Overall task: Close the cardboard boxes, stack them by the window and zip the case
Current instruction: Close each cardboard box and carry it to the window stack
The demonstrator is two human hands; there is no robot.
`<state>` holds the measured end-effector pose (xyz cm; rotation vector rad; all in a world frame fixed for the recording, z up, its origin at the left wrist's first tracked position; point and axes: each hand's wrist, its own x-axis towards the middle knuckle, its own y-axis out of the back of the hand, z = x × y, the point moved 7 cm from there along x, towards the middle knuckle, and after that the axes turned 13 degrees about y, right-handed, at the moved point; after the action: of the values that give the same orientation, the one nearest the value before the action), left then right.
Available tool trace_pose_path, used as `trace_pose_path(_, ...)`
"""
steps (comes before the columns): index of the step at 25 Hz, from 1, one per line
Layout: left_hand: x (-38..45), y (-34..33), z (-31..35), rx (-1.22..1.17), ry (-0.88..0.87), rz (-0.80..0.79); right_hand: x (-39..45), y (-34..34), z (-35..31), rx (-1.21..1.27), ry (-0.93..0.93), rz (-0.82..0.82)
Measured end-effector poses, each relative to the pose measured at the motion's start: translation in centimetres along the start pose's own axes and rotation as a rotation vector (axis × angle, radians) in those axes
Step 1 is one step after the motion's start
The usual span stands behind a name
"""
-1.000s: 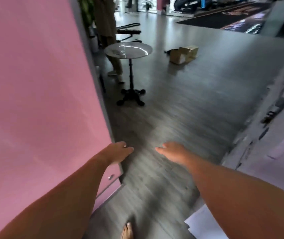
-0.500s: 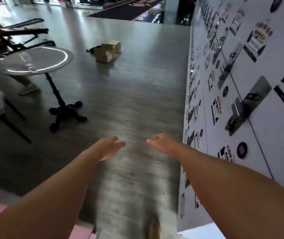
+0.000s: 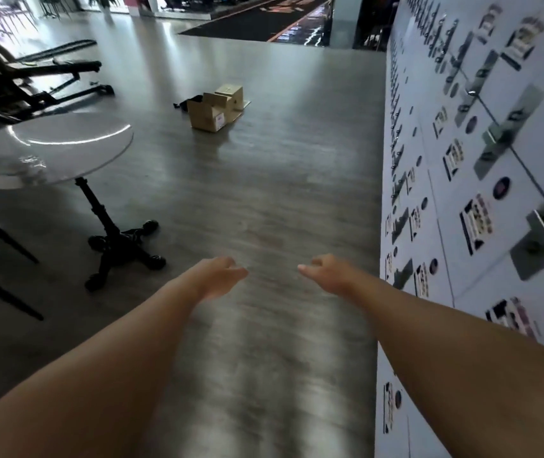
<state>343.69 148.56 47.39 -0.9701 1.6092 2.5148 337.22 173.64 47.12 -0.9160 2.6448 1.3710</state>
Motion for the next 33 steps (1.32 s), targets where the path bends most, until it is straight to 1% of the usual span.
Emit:
trace_pose_path(4,8.8,4.8,2.1,-0.010,0.024,-0.003,9.5,3.5,-0.5,-0.043,0.032,-0.024)
trace_pose_path(6,13.9,7.6,3.2,-0.058,0.014,-0.006,15.1,5.4,-0.6,-0.072,0.036,-0.027)
trace_pose_path(9,21.8,12.6,5.1,-0.064,-0.054,0.021,23.1,8.8,-1.2,-0.044,0.016,0.002)
trace_pose_path(11,25.8,15.7,6.3,-0.063,-0.069,0.026,27.2,11.4,-1.8,-0.047,0.004,0.023)
trace_pose_path(15,34.8,21.9,10.4,-0.039,-0.124,0.050,36.6,17.2,-2.6,-0.040,-0.001,0.105)
trace_pose_path(18,41.9,24.8,13.6,0.001,-0.153,0.047,43.5,19.8,-1.4,-0.042,-0.007,0.087)
trace_pose_path(22,51.8,28.3,17.4,0.025,-0.123,0.043,53.3,24.1,1.4,-0.033,-0.015,0.071)
trace_pose_path(25,59.2,32.1,21.5,0.010,-0.090,0.067,61.9,29.3,3.1,-0.074,0.002,0.060)
trace_pose_path(27,63.3,34.7,24.1,0.007,-0.083,0.068,67.0,32.7,3.4,-0.096,0.026,0.038)
trace_pose_path(30,69.2,38.9,27.1,-0.028,-0.046,0.055,74.8,37.6,3.3,-0.110,0.067,0.047)
trace_pose_path(33,75.8,42.3,29.0,0.055,-0.074,0.070,82.7,40.2,3.3,-0.110,0.085,0.016)
